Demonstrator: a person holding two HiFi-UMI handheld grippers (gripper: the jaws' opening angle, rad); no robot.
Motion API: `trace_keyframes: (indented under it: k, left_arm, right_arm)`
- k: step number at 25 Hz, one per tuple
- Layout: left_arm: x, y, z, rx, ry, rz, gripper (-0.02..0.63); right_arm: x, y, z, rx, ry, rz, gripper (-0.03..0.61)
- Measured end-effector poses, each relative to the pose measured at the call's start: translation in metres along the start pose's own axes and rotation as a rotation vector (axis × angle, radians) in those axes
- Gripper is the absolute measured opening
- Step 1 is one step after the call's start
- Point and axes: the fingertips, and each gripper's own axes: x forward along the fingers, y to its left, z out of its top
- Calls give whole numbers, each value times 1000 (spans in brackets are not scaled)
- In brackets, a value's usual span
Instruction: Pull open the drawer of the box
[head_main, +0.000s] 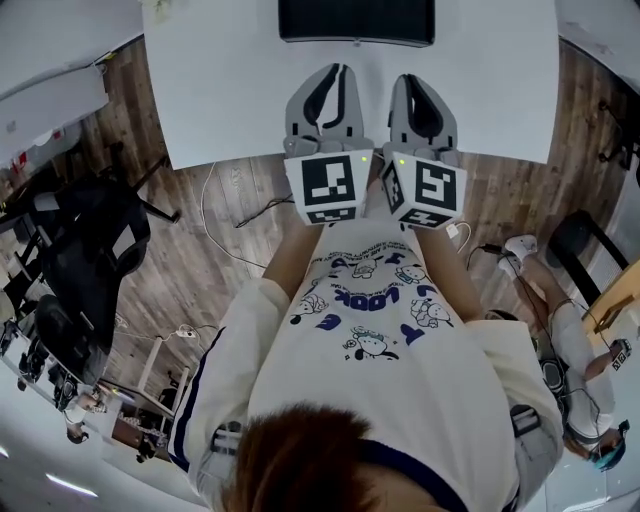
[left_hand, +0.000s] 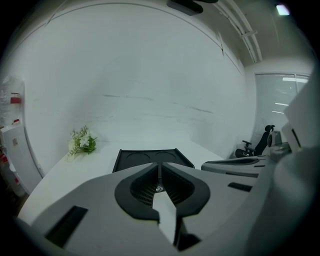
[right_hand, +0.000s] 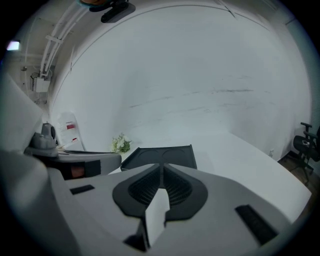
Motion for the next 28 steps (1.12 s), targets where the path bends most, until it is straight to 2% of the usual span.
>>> trace_keyframes:
  k: [12, 21, 28]
  left_arm:
    - [39, 2, -34, -56, 104, -19, 31]
    - [62, -3, -59, -56, 191, -31, 31]
    - [75, 1, -76, -103, 243, -40, 32]
  right_arm:
    - [26, -21, -21, 23, 63, -22, 40]
    - [34, -26, -35, 30, 105, -10, 40]
    - [39, -30, -41, 33, 124, -17, 40]
